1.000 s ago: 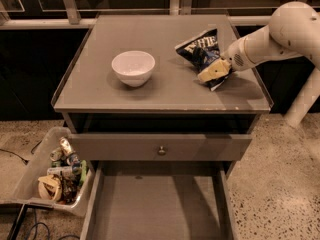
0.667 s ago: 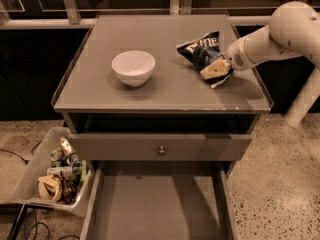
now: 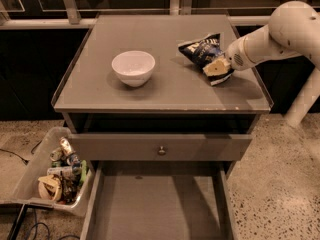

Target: Place blue chip bag into middle drawer

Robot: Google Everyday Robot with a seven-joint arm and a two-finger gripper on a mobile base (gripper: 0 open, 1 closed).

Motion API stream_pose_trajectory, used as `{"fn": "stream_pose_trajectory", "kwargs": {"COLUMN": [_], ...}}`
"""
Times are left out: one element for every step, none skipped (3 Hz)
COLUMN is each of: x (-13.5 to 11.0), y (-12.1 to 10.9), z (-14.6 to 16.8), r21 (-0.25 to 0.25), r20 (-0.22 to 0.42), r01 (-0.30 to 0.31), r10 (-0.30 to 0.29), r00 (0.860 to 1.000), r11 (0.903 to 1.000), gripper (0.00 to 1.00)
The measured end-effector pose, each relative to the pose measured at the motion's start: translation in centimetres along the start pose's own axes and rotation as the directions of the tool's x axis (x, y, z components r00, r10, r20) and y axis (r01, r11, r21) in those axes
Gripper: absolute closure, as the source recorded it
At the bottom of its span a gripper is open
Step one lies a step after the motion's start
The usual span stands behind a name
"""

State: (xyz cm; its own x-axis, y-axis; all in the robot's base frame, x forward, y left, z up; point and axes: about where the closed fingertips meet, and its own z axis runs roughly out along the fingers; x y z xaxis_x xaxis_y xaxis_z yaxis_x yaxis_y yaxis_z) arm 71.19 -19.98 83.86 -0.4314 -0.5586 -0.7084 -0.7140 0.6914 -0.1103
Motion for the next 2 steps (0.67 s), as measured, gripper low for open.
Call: {"fn": "stream_pose_trajectory", "kwargs": {"x": [-0.1,0.0], "y": [0.0,0.5], "z": [-1.1,-3.6], "r21": [-0.023,-0.047], "r20": [0.008,0.025], "r01": [0.011,0.036], "r10": [-0.011,-0.035], "r00": [1.0,0.999], "r11": [0.9997,0.9983], "gripper": [1.0,1.0]}}
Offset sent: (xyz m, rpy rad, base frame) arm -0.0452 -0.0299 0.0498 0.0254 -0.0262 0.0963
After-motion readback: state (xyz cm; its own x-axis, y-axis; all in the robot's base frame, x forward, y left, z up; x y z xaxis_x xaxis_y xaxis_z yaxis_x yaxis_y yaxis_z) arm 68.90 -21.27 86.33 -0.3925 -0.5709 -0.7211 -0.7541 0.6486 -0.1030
